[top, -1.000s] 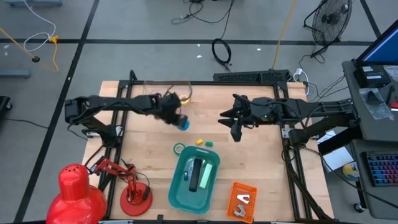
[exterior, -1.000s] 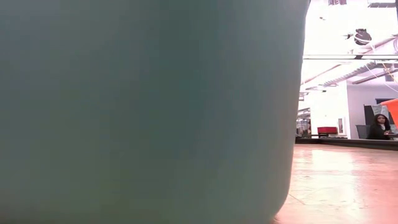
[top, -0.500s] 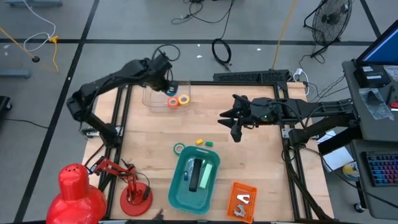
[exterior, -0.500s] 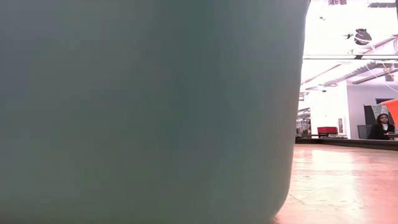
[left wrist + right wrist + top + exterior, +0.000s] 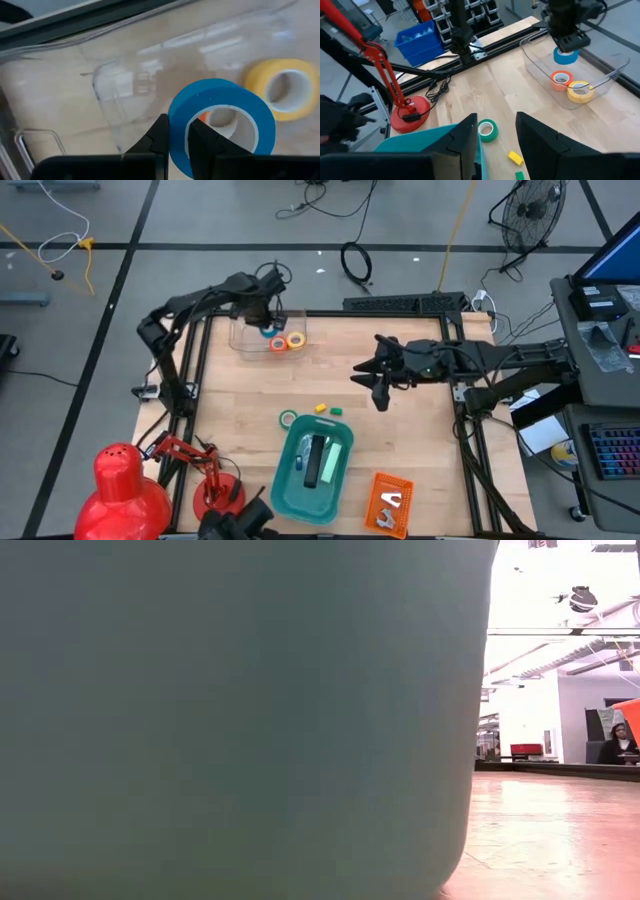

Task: Pick and place Stapler, Stapler remover, tape
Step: Put the blue tape into the transparent bin, then put the green stapler into the green bin

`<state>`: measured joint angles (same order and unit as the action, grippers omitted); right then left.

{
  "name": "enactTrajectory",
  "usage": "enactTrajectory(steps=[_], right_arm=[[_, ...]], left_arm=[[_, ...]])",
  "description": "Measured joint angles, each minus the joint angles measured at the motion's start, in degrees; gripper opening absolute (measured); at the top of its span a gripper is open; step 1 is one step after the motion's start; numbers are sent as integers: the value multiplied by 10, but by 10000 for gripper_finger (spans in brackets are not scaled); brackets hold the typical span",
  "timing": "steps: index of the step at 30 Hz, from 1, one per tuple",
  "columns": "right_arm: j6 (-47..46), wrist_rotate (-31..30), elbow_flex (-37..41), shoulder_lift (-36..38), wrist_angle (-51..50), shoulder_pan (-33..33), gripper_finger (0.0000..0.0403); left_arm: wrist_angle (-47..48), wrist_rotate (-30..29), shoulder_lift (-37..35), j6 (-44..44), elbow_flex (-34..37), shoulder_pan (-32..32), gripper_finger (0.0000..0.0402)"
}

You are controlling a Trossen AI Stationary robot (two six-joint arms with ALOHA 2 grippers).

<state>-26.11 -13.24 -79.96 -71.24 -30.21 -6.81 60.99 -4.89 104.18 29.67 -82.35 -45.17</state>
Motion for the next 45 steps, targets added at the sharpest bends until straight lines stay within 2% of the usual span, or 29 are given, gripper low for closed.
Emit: enactTrajectory(steps=[8, 19, 26, 30, 33, 37, 42, 45], right_arm=[[-2, -1, 0, 0, 0, -13, 128], [-2, -2, 0, 0, 0, -19, 128], [2, -2, 0, 0, 0, -19, 128], [2, -2, 0, 0, -1, -19, 128], [2, -1, 0, 0, -1, -19, 128], [2, 0, 0, 0, -6, -19, 128], [5, 0, 0, 0, -7, -19, 128], [5, 0, 0, 0, -7, -19, 128]], left_arm=[[15, -25, 42, 5, 0, -19, 40], [25, -55, 53, 0, 0, -28, 44], [23, -52, 53, 3, 0, -28, 144], [28, -52, 53, 6, 0, -25, 170], [39, -52, 52, 9, 0, -19, 161], [49, -53, 42, -10, 0, -3, 121], [49, -55, 0, -30, 0, 9, 69], [47, -28, -37, -40, 0, 16, 46]])
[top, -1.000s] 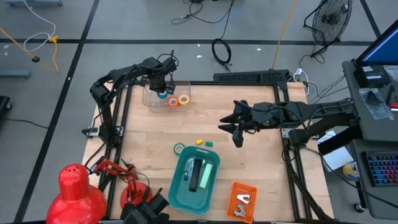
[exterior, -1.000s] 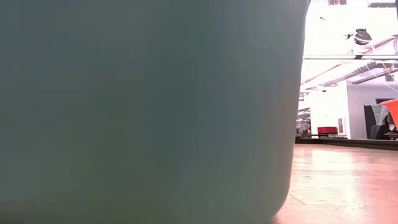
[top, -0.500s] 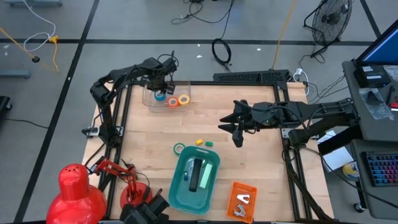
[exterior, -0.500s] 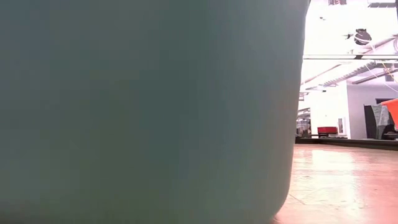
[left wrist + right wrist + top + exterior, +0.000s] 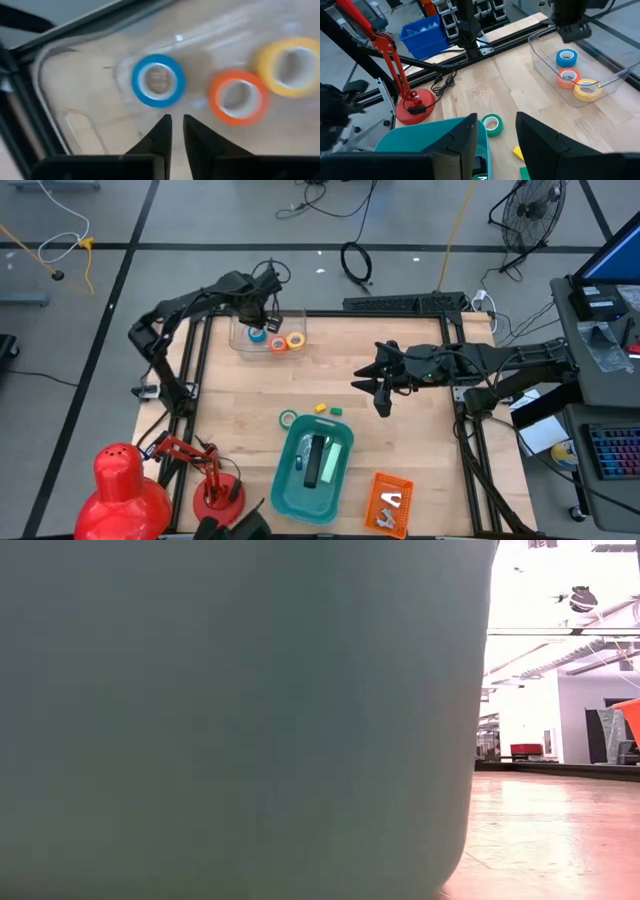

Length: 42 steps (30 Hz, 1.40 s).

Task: Pick and place Stapler, Stapler remover, tape
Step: Put the green stapler into the green bin

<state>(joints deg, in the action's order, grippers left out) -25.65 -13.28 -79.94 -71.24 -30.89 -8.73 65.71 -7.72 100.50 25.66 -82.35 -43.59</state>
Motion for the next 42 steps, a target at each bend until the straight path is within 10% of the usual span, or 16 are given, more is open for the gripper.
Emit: enactTrajectory(steps=[12, 29, 42], right_arm=[[10, -1, 0, 0, -7, 8, 128], [9, -1, 0, 0, -41, 40, 128], [-2, -2, 0, 0, -44, 77, 128]], left_arm=[[-63, 219, -108, -51, 0, 140, 47], [-195, 110, -96, 115, 120, 364, 130], [-379, 109, -84, 9, 196, 389, 182]])
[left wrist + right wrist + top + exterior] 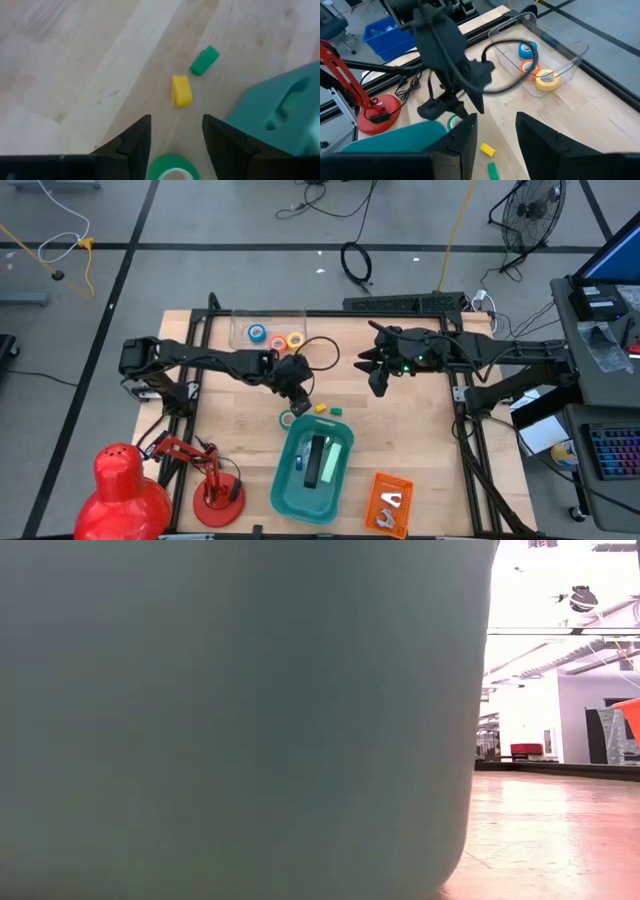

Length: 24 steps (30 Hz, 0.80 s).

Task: Pick and place Stapler, Stapler remover, tape
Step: Put the green stapler into the green bin

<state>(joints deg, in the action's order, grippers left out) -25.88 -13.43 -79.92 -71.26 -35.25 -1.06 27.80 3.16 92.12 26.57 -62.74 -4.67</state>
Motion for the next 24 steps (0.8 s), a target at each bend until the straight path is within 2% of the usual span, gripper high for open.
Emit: enactTrajectory(steps=[4, 7, 13, 18, 24], right_arm=[[0, 0, 0, 0, 2, 0, 128], [0, 0, 0, 0, -4, 0, 128], [-5, 3, 17, 0, -28, 8, 128], [-59, 82, 96, 0, -18, 44, 128], [-109, 237, 219, -39, 99, 100, 128]], left_arm=[[-10, 21, 24, -28, -1, -8, 182], [-6, 37, 44, -14, 2, -17, 182], [-20, 45, 28, 26, 0, -47, 182], [-26, 33, -17, 29, 0, -69, 182], [-23, 49, -46, 7, 0, -85, 182]])
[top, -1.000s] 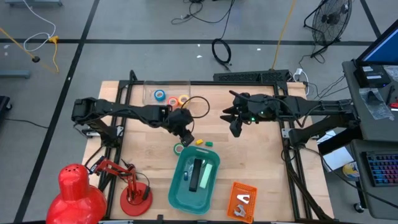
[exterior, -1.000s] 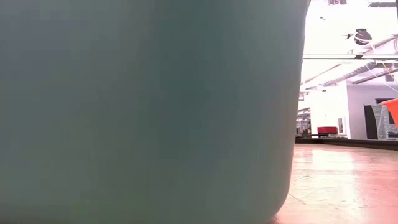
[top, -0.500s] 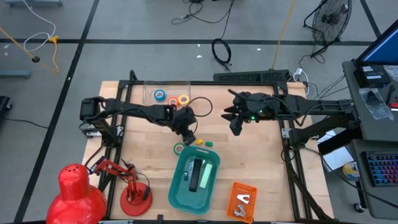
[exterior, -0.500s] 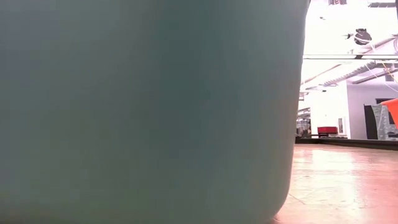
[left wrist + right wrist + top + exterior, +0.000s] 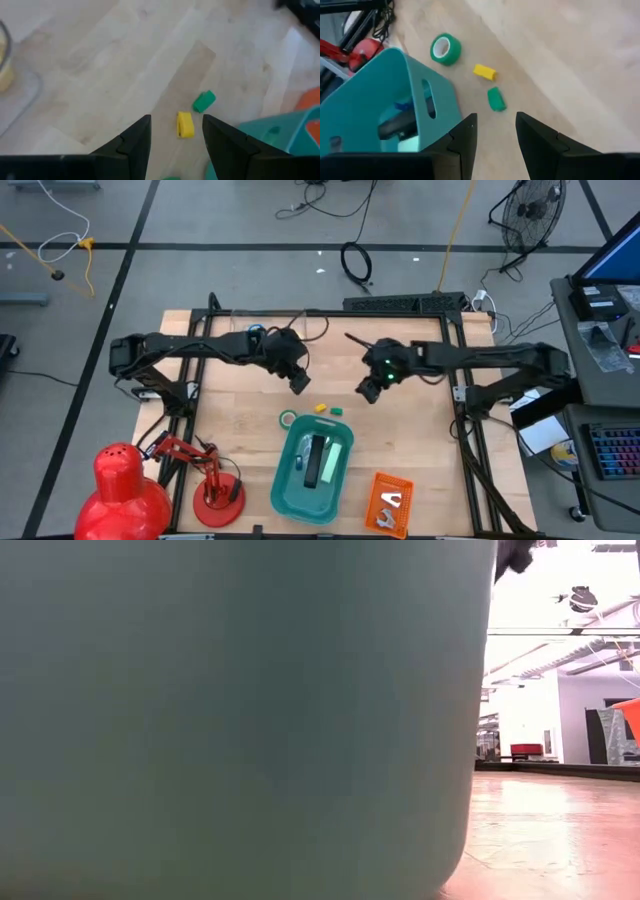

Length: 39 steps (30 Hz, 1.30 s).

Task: Pick and place Stapler, Stapler remover, tape
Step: Put the green stapler into the green bin

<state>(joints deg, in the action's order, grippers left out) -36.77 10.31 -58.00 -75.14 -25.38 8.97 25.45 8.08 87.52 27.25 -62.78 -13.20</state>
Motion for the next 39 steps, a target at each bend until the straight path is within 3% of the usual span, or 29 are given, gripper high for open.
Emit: enactTrajectory(steps=[2, 7, 15, 21, 30, 39], right_arm=[[-2, 29, 16, -30, 63, 10, 128], [45, 33, -5, -123, 128, 13, 128], [124, 63, -48, -266, 146, 13, 128], [207, 64, -47, -289, 164, 11, 128], [230, 107, -48, -275, 126, -19, 128], [227, 34, -48, -280, 150, -67, 128]], left_arm=[[19, 13, -1, -20, 0, -1, 182], [63, 15, -1, -56, 0, -10, 182], [85, 26, -7, -58, 0, -42, 182], [93, 39, -20, -59, 0, -49, 182], [109, 33, -33, -62, 1, -39, 182], [109, 27, -31, -64, 0, -32, 182]])
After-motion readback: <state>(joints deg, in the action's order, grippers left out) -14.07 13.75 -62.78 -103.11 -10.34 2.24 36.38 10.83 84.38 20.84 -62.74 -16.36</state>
